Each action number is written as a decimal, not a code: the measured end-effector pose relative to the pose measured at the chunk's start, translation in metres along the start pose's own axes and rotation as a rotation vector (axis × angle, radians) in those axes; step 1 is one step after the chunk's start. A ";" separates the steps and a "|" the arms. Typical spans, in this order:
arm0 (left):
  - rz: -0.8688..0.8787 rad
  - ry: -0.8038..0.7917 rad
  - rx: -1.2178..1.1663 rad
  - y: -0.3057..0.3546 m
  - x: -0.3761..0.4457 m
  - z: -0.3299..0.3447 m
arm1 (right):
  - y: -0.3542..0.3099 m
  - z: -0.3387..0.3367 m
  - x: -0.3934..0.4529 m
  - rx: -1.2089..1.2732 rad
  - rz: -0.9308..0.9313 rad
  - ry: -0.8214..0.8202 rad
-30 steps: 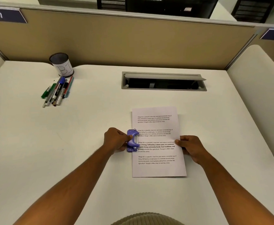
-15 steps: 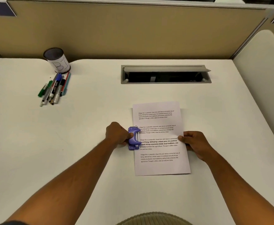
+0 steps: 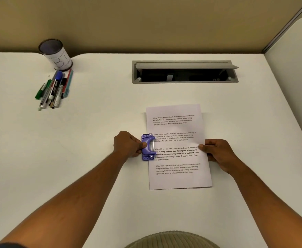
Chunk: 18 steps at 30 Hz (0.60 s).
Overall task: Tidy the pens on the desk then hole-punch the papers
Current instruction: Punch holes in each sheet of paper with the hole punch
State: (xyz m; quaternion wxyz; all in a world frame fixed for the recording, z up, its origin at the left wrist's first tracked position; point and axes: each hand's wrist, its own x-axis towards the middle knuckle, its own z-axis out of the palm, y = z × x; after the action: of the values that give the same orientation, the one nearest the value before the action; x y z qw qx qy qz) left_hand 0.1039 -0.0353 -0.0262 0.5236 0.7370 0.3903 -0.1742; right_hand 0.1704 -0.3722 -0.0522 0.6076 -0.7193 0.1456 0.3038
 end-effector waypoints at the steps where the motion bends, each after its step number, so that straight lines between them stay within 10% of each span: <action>1: -0.002 -0.003 0.006 0.001 0.000 0.000 | -0.001 0.000 0.000 0.004 0.004 -0.003; 18: 0.004 -0.003 0.011 0.001 -0.002 -0.001 | -0.004 0.003 -0.003 0.023 0.005 0.004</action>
State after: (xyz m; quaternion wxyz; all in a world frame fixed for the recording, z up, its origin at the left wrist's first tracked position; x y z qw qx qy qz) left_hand 0.1027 -0.0352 -0.0239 0.5204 0.7404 0.3870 -0.1764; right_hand 0.1698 -0.3688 -0.0474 0.6146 -0.7126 0.1520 0.3023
